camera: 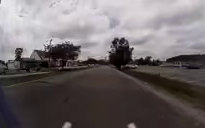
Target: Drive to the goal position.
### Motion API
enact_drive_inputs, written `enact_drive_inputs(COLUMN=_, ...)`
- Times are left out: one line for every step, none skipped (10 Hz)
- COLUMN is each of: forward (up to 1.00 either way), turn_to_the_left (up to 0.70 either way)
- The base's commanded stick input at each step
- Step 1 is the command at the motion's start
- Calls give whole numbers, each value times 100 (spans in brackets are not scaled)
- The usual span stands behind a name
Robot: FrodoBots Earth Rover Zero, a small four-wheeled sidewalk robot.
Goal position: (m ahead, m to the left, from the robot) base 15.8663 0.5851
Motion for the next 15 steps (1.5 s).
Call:
enact_drive_inputs(forward=60, turn_to_the_left=0)
enact_drive_inputs(forward=60, turn_to_the_left=0)
enact_drive_inputs(forward=60, turn_to_the_left=0)
enact_drive_inputs(forward=60, turn_to_the_left=0)
enact_drive_inputs(forward=60, turn_to_the_left=0)
enact_drive_inputs(forward=60, turn_to_the_left=0)
enact_drive_inputs(forward=60, turn_to_the_left=0)
enact_drive_inputs(forward=60, turn_to_the_left=0)
enact_drive_inputs(forward=60, turn_to_the_left=0)
enact_drive_inputs(forward=60, turn_to_the_left=0)
enact_drive_inputs(forward=60, turn_to_the_left=0)
enact_drive_inputs(forward=60, turn_to_the_left=0)
enact_drive_inputs(forward=60, turn_to_the_left=0)
enact_drive_inputs(forward=60, turn_to_the_left=0)
enact_drive_inputs(forward=60, turn_to_the_left=0)
